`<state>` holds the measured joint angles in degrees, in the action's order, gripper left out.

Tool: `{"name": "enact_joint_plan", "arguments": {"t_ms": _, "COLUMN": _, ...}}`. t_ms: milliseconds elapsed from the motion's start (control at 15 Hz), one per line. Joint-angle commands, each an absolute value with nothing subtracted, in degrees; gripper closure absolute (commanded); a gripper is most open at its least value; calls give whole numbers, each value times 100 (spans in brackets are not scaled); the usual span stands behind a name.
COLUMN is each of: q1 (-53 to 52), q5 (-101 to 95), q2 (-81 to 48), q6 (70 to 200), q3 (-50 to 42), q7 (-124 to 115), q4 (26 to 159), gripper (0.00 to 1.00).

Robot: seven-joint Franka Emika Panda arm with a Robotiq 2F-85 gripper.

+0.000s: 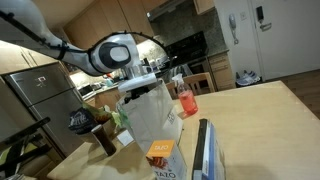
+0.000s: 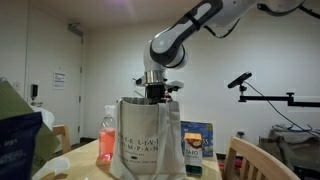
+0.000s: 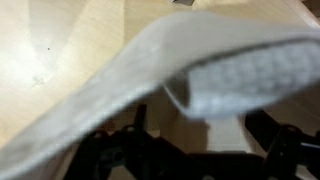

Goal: Unpack the objects from the carrier bag to the table

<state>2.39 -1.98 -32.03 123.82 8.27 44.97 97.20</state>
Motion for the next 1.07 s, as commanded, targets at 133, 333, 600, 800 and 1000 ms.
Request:
{"name": "enact_joint_plan", "arguments": {"t_ms": 133, "q1": 286, "q5": -172, "q2": -3046, "q6": 12437, "q3": 798, "q7": 4534, "q4": 9920, "gripper": 0}}
{"name": "enact_joint_plan", "arguments": {"t_ms": 333, "q1": 285, "q5": -196, "q2": -3028, "q6": 12411, "q3": 773, "q7": 4504, "q4": 9934, "gripper": 0}}
{"name": "enact_joint_plan", "arguments": {"t_ms": 600, "q1": 256, "q5": -228, "q2": -3076, "q6": 12322, "q3": 750, "q7": 4488, "q4": 9880, "gripper": 0}}
{"name": "enact_joint_plan", "arguments": {"t_ms": 800, "q1": 233, "q5": -235, "q2": -3138, "q6": 12313, "q3": 757, "q7": 4486, "q4": 9845, "gripper": 0}}
{"name": "enact_joint_plan", "arguments": {"t_ms": 1000, "q1": 233, "q5": -213, "q2": -3228, "q6": 12314, "q3": 773, "q7": 4518, "q4": 9810, "gripper": 0}}
